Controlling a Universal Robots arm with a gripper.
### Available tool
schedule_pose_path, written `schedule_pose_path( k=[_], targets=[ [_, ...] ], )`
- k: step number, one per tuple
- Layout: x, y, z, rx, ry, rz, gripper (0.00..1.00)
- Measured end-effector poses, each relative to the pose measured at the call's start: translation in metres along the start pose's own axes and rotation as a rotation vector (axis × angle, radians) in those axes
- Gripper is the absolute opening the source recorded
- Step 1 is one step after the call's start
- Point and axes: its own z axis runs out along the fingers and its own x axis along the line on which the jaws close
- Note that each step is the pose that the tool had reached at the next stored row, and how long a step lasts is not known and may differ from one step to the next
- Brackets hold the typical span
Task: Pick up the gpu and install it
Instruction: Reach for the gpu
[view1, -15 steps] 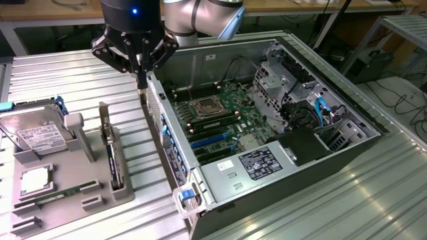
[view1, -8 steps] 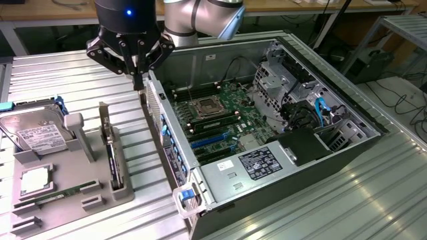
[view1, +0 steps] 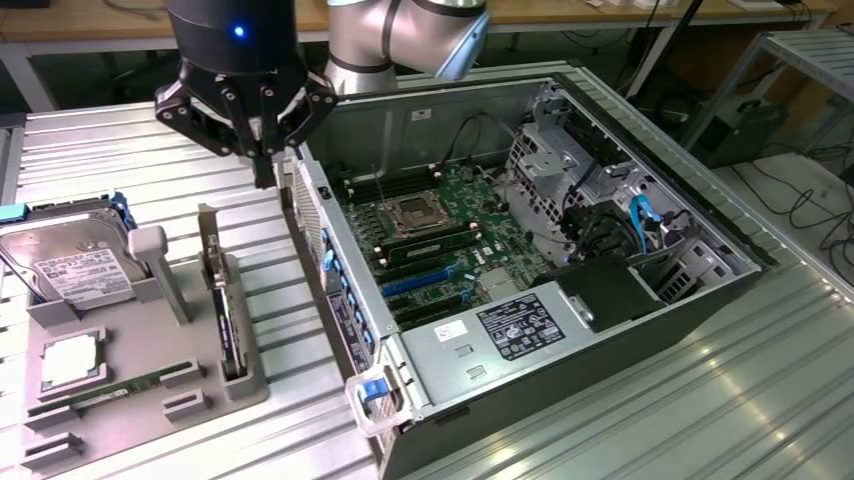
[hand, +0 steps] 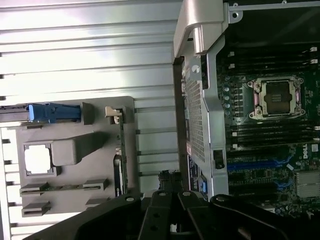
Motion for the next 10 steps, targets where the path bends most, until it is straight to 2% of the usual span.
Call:
schedule_pose_path(
  k=[10],
  targets=[
    [0.013,-0.0034,0.0000,0.0000,0.0001,-0.002,0.11]
  ],
)
